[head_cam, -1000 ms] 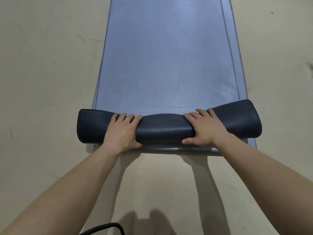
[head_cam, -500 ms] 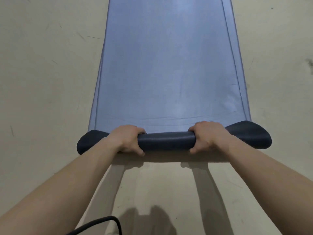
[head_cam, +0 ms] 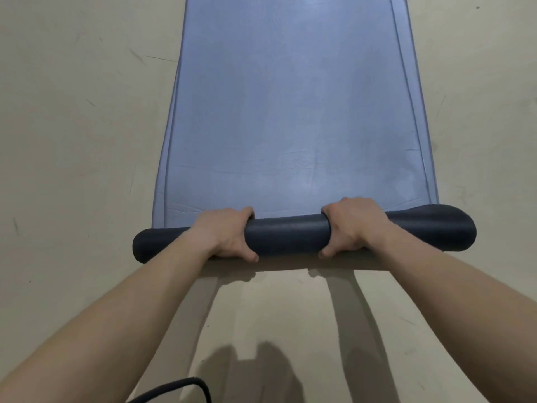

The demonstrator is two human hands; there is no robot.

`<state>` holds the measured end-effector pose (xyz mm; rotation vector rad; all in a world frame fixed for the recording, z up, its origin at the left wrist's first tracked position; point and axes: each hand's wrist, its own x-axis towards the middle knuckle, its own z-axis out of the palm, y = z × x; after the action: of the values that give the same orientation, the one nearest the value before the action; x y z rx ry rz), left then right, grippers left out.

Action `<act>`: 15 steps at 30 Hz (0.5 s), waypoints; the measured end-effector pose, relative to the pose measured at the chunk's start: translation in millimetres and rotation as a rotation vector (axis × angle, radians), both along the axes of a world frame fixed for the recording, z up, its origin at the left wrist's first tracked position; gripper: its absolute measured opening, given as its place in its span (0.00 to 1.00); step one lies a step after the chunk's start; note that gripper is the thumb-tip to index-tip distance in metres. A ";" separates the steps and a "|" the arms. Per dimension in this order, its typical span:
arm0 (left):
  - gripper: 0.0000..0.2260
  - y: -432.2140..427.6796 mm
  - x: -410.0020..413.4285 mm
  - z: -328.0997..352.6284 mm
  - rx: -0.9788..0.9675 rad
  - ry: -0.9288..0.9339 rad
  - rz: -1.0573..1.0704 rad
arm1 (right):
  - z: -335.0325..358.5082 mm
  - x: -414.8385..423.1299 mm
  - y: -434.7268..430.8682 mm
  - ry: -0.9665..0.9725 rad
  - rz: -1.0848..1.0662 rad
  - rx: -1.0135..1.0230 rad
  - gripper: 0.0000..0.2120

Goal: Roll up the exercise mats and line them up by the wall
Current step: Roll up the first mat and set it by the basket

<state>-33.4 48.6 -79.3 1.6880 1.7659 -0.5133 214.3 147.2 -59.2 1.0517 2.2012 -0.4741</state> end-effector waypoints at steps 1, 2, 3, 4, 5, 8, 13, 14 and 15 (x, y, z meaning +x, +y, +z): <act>0.39 -9.5 6.6 -2.8 0.180 0.038 -0.034 | 2.0 -4.2 10.6 -0.018 0.008 -0.045 0.32; 0.41 -20.1 13.4 -7.8 0.385 0.075 -0.086 | 2.9 -8.0 20.0 -0.029 0.005 -0.090 0.33; 0.42 -29.5 19.6 -13.9 0.554 0.119 -0.144 | 3.6 -12.1 28.7 -0.029 -0.006 -0.133 0.34; 0.41 -37.3 23.2 -21.8 0.664 0.145 -0.184 | 4.1 -16.1 36.9 -0.017 -0.024 -0.174 0.35; 0.39 -42.7 24.4 -29.4 0.707 0.146 -0.201 | 3.1 -18.9 43.2 0.007 -0.039 -0.200 0.37; 0.37 -39.6 13.9 -43.6 0.680 0.091 -0.241 | -0.1 -10.4 37.8 0.143 -0.004 -0.068 0.46; 0.37 5.5 -13.2 -26.7 0.419 -0.079 -0.242 | -23.8 31.0 -12.8 0.247 0.124 0.454 0.58; 0.36 9.4 -13.5 -26.6 0.415 -0.052 -0.242 | -28.6 31.1 -11.5 0.203 0.120 0.436 0.59; 0.35 9.3 -11.3 -26.9 0.449 -0.009 -0.239 | -30.1 27.5 -4.2 0.167 0.118 0.404 0.58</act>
<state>-44.6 57.9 -106.2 2.2222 1.7738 -0.2142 241.8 143.0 -89.3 1.1070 2.5598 -0.0635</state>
